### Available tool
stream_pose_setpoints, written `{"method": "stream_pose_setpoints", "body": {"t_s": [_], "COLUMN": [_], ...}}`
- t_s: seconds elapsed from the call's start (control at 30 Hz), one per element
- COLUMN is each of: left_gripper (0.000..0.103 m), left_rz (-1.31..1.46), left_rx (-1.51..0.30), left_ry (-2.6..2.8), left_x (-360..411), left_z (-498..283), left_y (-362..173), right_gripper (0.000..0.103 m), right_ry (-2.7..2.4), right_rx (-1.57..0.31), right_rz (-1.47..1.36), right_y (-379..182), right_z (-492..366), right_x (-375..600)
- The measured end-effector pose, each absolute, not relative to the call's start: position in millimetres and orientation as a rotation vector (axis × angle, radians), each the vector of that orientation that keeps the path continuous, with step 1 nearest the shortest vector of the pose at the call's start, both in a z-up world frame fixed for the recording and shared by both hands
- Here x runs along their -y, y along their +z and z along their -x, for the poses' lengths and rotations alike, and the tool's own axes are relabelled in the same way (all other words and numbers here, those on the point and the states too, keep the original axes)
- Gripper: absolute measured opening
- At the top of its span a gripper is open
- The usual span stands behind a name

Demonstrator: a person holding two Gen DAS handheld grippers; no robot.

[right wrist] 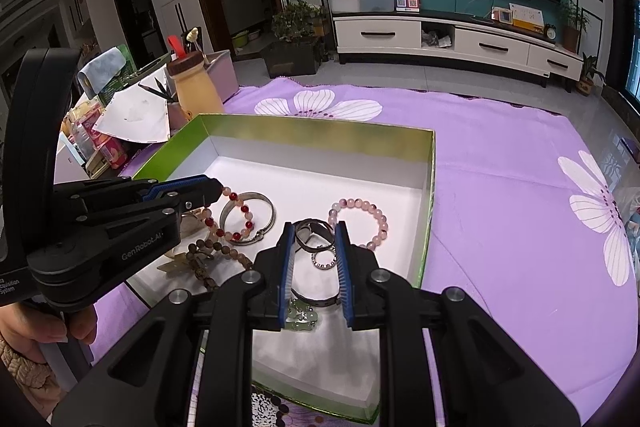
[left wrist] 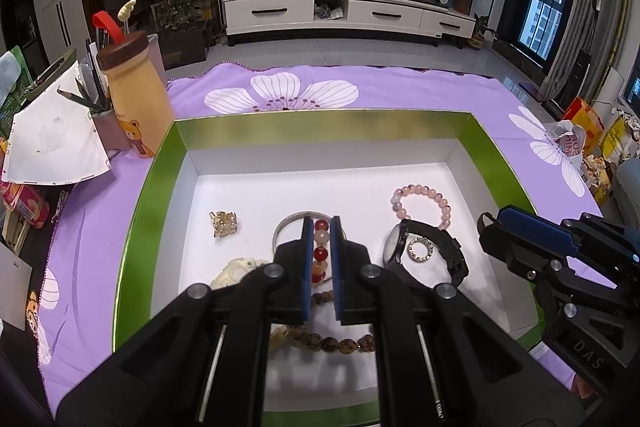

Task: Organize jewelry
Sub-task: 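Lower the bracelet and pendant into the box and open both tools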

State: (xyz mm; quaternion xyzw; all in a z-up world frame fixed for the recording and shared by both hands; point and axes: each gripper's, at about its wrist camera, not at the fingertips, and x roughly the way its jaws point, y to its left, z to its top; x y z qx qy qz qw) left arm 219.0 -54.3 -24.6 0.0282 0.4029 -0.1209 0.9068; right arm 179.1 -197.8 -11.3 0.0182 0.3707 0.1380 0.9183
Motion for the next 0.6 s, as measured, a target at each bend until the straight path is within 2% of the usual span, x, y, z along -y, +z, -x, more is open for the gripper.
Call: {"method": "stream_pose_setpoints", "body": {"t_s": [0.6], "left_gripper": [0.008], "left_rz": [-0.063], "left_rx": [-0.872], "left_ry": [-0.248], "left_x": [54.0], "left_z": [-223.5], "left_y": [-37.5], "right_gripper": [0.02], "right_ry": [0.292], "right_rx": [-0.815], "right_rz": [-0.026], "right_y": [-22.3], "right_z": [-186.2], "right_x": [190.1]}}
